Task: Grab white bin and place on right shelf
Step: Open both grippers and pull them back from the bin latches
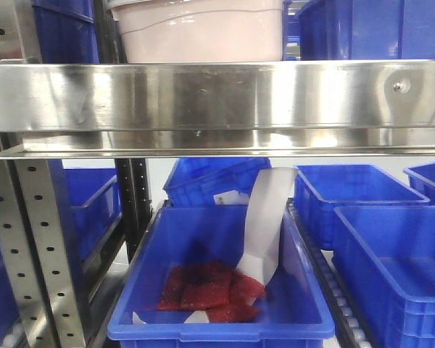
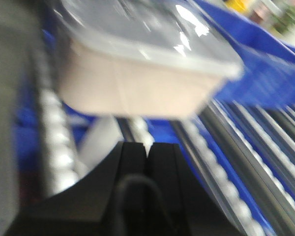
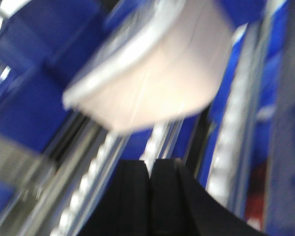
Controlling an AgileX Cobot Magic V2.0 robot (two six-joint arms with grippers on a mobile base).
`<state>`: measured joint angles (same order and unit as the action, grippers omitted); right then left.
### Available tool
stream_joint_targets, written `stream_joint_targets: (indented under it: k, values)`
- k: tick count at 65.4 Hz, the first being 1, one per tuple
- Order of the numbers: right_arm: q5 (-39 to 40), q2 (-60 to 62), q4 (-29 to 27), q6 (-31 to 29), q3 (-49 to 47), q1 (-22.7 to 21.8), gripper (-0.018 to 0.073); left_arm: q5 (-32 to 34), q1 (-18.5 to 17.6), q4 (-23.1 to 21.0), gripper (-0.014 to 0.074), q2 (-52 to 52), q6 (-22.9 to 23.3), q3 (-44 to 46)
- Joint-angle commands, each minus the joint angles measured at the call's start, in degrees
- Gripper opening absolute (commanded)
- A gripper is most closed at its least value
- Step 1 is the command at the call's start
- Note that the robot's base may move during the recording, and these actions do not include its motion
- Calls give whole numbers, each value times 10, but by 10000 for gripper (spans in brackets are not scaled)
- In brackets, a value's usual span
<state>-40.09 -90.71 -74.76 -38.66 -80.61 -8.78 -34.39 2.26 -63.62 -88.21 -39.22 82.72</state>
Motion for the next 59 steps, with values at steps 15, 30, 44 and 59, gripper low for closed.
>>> stream_joint_targets:
  k: [15,30,44,59]
  values:
    - [177,103,131,10,-22,27,41,176,-3,170,-118,99,134,19]
    - [281,156,222,10,9,66,41,257,-3,241,-118,156,167,-28]
    - [314,229,222,10,110,67,41,293,-3,241,-118,233,167,-141]
    - [377,336,222,9,244,67,41,320,-3,242,-118,348,165,-274]
